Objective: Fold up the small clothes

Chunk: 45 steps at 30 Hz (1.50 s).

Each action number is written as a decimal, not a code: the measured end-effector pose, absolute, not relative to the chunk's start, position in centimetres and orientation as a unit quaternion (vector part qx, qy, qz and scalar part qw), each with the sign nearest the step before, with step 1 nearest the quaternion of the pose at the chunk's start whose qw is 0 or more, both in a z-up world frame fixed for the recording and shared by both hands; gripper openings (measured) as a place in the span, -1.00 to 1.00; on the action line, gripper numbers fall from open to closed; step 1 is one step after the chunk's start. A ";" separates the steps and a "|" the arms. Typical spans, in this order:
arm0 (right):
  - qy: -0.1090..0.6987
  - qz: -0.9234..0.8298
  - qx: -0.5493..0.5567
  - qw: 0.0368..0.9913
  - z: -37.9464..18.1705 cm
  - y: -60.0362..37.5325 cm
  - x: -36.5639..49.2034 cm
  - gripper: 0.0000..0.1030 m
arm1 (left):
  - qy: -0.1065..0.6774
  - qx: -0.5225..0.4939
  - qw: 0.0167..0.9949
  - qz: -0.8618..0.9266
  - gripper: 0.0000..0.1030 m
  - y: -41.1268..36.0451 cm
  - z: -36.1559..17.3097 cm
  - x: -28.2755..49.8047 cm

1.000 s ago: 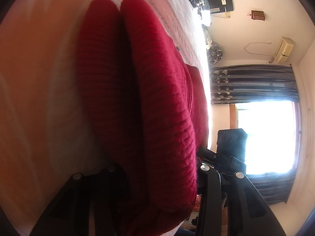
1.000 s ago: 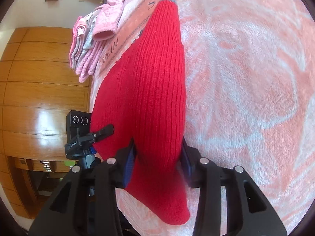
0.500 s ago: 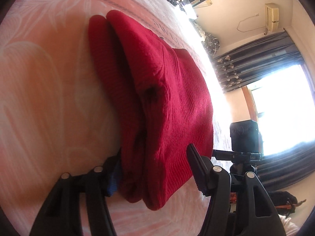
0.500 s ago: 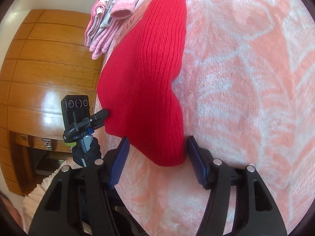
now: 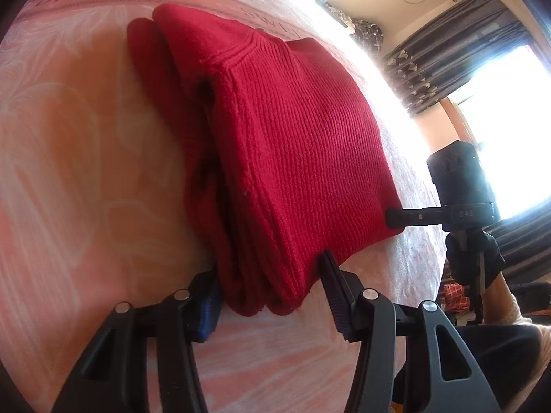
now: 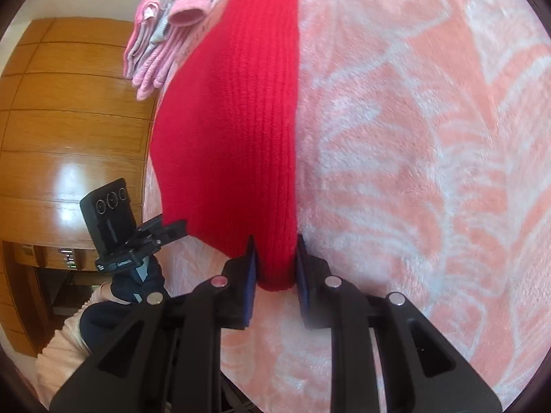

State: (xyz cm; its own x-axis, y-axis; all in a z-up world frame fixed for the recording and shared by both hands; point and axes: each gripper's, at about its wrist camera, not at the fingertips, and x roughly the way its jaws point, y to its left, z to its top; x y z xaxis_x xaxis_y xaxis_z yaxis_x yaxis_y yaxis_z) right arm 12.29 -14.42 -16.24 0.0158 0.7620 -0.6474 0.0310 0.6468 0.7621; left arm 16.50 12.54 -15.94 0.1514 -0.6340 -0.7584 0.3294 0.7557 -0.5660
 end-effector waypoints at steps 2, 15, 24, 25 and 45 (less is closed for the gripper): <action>0.637 0.288 0.316 0.642 -16.7 -14.6 12.3 -0.65 | 0.564 -0.132 0.747 -0.326 0.02 12.8 -16.4 16.6; 0.600 0.260 0.217 0.725 -11.2 -14.6 11.7 -0.07 | 0.545 -0.148 0.757 -0.329 0.07 15.6 -13.0 15.4; 0.534 0.195 0.129 0.812 -1.3 -13.5 10.3 0.41 | 0.443 -0.092 0.841 -0.296 0.59 16.0 -0.6 12.8; 0.526 0.187 0.110 0.822 -0.3 -13.0 9.9 0.51 | 0.430 -0.088 0.850 -0.292 0.66 16.1 0.7 12.2; 0.426 0.127 -0.050 0.894 8.1 -6.6 -0.2 0.83 | 0.416 -0.037 0.902 -0.106 0.92 15.8 3.6 2.7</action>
State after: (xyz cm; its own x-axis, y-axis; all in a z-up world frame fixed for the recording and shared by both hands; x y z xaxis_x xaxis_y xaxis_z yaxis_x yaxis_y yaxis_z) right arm -0.22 -6.65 8.10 0.6042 0.1845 -0.7752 -0.2694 0.9628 0.0192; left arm 2.66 15.78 3.57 0.6308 -0.2224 -0.7434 0.1615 0.9747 -0.1545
